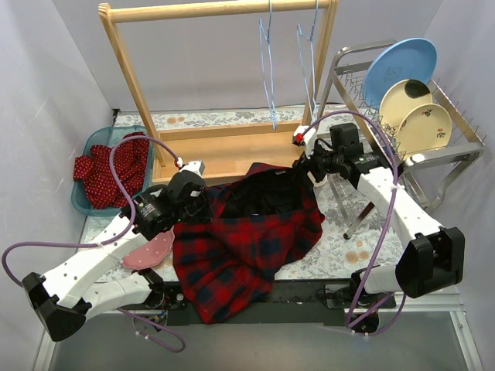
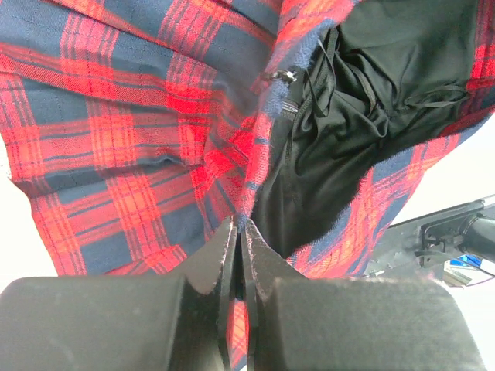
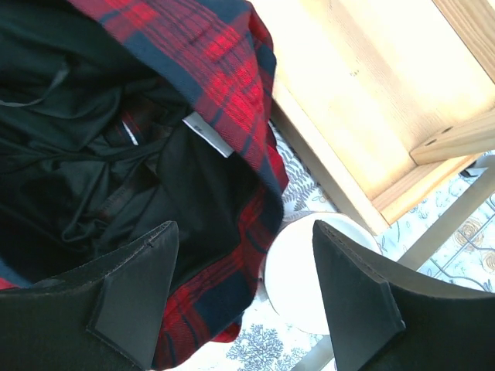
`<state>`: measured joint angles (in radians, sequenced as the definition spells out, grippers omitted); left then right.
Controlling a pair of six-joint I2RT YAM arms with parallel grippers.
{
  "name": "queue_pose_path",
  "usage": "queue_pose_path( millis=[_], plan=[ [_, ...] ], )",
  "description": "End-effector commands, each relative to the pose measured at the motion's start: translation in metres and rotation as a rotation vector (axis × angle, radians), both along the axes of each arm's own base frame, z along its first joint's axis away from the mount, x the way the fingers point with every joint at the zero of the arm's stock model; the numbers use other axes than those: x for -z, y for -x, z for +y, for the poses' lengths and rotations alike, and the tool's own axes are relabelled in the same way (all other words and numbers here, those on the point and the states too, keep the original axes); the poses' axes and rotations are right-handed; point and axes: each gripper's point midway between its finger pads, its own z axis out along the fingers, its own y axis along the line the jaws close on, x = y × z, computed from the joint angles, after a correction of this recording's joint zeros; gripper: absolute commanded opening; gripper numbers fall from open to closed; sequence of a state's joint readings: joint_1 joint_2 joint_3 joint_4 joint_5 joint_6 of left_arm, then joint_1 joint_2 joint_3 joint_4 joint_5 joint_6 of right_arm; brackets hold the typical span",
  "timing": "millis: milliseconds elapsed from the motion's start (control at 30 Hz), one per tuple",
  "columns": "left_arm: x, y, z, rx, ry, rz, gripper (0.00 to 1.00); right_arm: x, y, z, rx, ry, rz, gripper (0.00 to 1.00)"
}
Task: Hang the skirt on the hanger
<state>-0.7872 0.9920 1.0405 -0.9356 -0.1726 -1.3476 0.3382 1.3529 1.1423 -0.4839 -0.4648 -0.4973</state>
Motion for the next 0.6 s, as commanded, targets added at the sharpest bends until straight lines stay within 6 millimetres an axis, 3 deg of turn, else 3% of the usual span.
queue_pose_path(
  millis=[0,133,367,467,500,567],
  plan=[
    [-0.015,0.000,0.008,-0.020,0.013,-0.037,0.00,-0.002,-0.009,0.000,0.012,0.013,-0.014,0.77],
    [-0.018,0.002,0.015,-0.039,0.009,-0.046,0.00,0.019,-0.005,0.002,0.005,0.019,0.057,0.75],
    [-0.028,0.002,0.026,-0.079,0.011,-0.083,0.00,0.039,0.007,-0.005,0.005,0.046,0.080,0.68],
    [-0.033,0.002,0.032,-0.097,0.005,-0.100,0.00,0.041,0.014,-0.003,-0.018,0.042,0.103,0.46],
    [-0.035,0.001,0.033,-0.101,0.002,-0.107,0.00,0.040,0.015,-0.003,-0.021,0.042,0.105,0.22],
    [-0.039,0.000,0.040,-0.124,-0.012,-0.123,0.00,0.029,0.015,-0.007,-0.017,0.052,0.074,0.02]
  ],
)
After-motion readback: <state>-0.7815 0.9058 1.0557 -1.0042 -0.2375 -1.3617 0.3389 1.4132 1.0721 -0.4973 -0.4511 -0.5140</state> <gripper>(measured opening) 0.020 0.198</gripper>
